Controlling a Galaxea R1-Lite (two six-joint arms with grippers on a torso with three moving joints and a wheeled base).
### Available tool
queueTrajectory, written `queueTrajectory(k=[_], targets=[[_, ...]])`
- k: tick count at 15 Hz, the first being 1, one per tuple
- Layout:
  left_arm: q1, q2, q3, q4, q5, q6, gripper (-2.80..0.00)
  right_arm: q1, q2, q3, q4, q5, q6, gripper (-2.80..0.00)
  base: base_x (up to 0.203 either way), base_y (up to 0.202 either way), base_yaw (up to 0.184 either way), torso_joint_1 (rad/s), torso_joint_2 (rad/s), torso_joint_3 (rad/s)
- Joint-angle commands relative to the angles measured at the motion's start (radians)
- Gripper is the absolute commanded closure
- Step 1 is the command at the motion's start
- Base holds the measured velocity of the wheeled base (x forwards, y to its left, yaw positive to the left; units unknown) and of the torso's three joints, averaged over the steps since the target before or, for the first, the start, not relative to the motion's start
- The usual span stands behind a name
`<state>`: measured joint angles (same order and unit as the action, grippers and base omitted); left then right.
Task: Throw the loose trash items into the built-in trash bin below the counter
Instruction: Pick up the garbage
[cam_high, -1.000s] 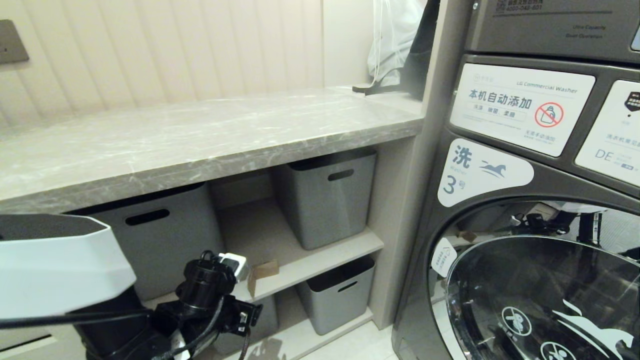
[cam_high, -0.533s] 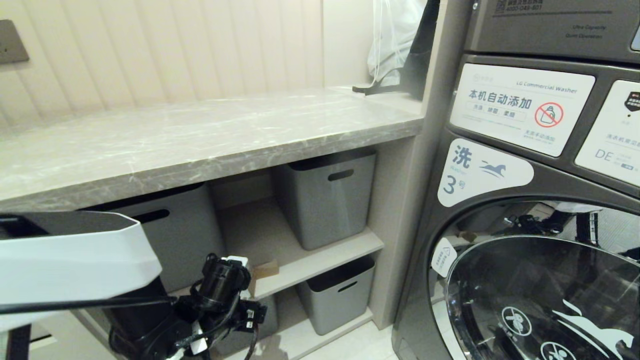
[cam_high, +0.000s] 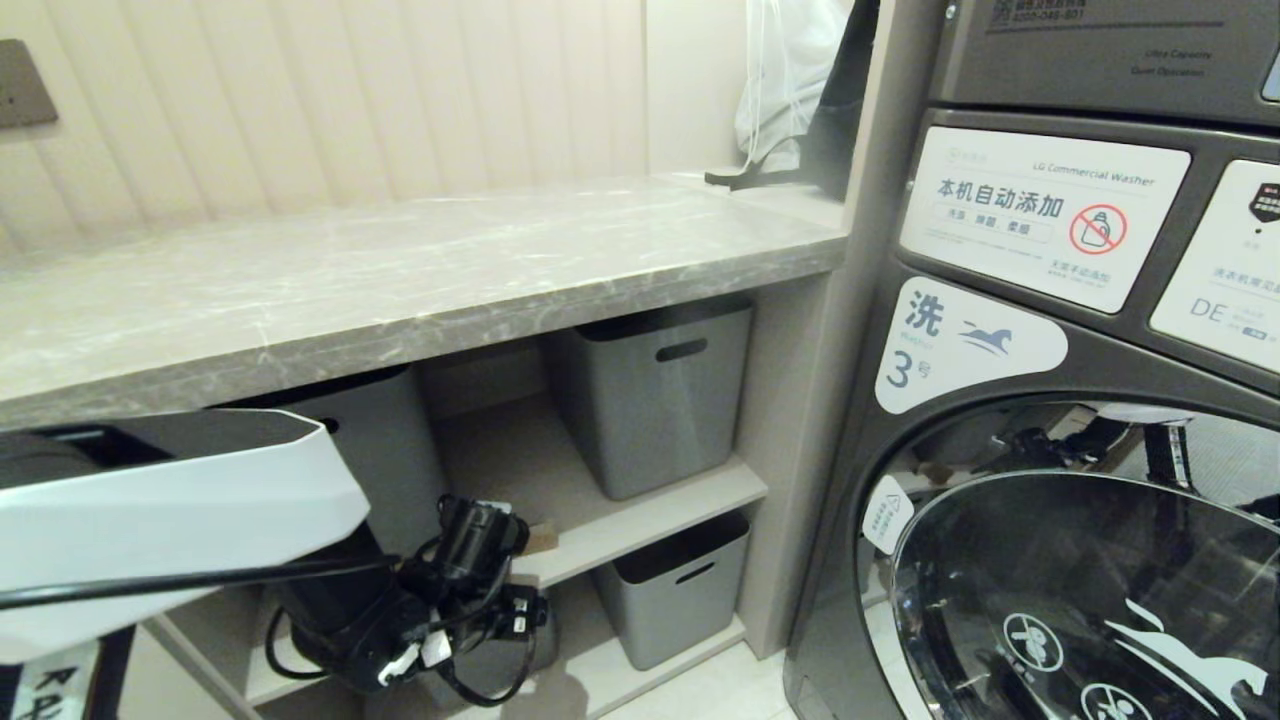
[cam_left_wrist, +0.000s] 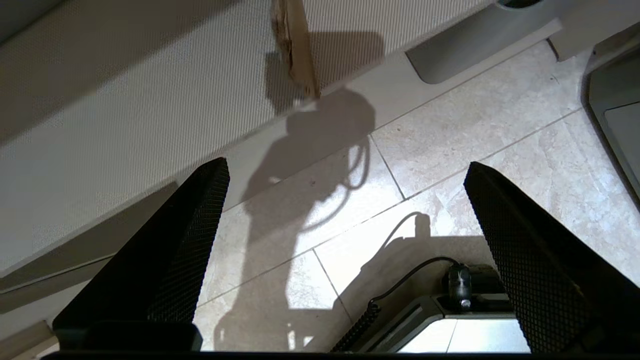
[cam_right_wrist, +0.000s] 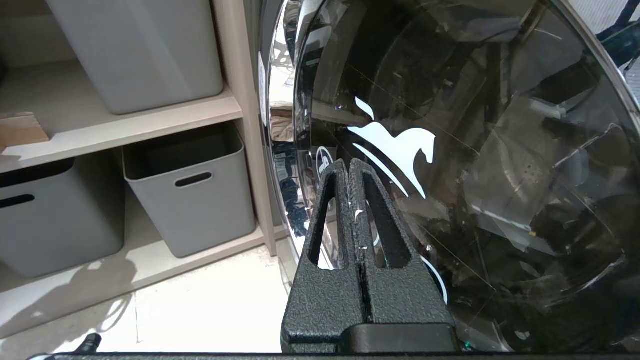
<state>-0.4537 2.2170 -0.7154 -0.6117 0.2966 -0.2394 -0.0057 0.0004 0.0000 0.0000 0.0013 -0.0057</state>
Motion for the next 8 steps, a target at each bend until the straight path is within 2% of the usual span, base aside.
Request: queueTrajectory(k=[1,8], targets=[[0.008,0.033,-0.034,0.002,0.001,-0.001,-2.8,0.0,0.0,0.0,0.0,0.0,0.0,0.0,0.0,0.0,0.0,0.0,0.0,0.0],[0.066,0.115,-0.157,0.049,-0.001,0.0,-2.8,0.0,0.0,0.0,0.0,0.0,0.0,0.0,0.0,0.0,0.0,0.0,0.0,0.0]])
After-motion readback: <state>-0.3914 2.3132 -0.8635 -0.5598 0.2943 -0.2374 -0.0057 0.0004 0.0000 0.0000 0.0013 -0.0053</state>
